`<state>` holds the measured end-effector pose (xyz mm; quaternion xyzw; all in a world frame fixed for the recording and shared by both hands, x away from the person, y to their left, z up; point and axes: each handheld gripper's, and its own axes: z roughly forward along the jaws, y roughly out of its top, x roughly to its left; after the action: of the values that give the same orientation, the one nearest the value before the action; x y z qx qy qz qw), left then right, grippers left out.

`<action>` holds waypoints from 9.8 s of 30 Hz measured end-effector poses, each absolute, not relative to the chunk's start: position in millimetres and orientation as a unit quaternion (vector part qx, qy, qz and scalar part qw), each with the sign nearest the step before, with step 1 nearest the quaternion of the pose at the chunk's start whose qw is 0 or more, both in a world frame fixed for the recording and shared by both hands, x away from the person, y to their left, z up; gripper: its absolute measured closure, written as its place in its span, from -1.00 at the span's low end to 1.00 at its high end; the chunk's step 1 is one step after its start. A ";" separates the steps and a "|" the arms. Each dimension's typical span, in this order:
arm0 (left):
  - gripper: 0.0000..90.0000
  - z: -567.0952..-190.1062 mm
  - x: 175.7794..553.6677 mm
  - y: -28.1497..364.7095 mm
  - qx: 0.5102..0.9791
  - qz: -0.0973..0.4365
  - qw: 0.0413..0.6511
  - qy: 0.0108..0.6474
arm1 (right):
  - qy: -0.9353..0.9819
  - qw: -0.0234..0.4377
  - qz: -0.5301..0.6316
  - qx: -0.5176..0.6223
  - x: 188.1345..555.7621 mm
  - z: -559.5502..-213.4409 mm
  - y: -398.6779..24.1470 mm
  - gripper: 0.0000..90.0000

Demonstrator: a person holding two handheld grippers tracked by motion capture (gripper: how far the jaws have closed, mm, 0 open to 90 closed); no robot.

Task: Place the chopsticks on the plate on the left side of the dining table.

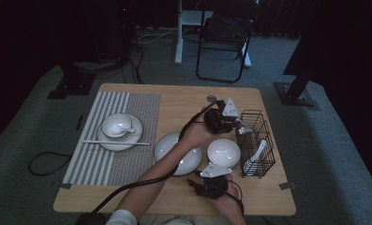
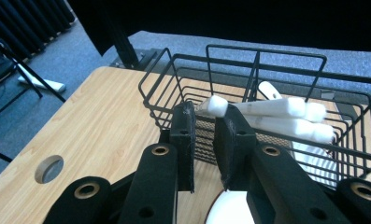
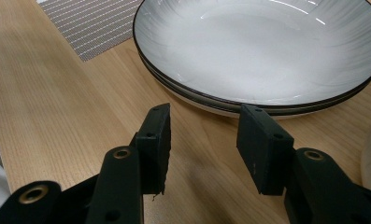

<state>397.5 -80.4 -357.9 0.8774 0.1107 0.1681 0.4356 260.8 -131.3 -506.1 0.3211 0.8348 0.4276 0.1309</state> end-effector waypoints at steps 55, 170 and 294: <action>0.88 -332.8 411.2 -24.4 0.840 0.144 0.504 0.140 | 0.837 0.123 0.427 0.320 260.9 -509.3 -128.7 0.20; 0.88 -346.7 265.1 187.9 0.807 0.152 0.534 0.199 | 0.894 0.162 0.375 0.185 325.4 -437.2 -90.7 0.66; 0.86 -495.2 311.4 274.2 0.748 0.269 0.380 0.473 | 0.952 0.105 0.284 0.051 392.1 -466.2 84.6 0.92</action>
<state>311.4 274.2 -495.2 0.7480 0.4732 0.2694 0.3795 392.1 84.6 -466.2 0.0511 0.9517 0.2843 0.1046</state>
